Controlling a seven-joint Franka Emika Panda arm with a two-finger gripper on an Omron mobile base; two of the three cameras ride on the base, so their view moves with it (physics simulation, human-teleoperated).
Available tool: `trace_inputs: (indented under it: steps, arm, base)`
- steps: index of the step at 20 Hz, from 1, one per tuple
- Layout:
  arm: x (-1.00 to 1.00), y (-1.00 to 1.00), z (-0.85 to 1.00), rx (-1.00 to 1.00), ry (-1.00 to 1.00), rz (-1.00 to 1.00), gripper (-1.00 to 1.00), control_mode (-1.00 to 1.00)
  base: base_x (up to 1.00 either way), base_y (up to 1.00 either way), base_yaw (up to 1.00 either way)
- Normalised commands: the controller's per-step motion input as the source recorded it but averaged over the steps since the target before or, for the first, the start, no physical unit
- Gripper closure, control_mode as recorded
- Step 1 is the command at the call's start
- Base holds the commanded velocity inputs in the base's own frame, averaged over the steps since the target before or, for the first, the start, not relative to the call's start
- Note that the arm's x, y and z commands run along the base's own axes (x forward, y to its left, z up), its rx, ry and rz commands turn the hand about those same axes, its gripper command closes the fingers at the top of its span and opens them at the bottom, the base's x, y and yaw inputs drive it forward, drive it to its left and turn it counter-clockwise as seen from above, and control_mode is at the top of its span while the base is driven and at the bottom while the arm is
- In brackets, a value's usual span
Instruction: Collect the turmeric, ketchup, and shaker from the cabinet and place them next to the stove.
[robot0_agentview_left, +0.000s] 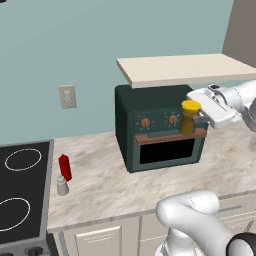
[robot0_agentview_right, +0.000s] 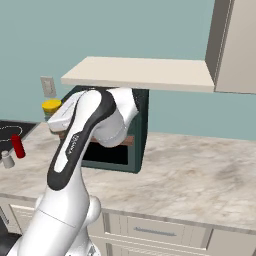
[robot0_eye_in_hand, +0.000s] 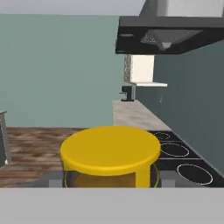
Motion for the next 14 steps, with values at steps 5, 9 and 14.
trace_inputs:
  steps: [5, 9, 14]
  arm:
    - [-0.64, 0.71, -0.24, 0.0, -0.01, 0.14, 1.0, -1.0]
    - [-0.05, 0.97, -0.34, 0.0, 0.0, 0.03, 1.0, -1.0]
    - [0.11, 0.99, -0.3, 0.0, 0.02, 0.0, 1.0, -1.0]
  base:
    - [0.0, 0.0, 0.0]
    - [0.0, 0.0, 0.0]
    - [0.0, 0.0, 0.0]
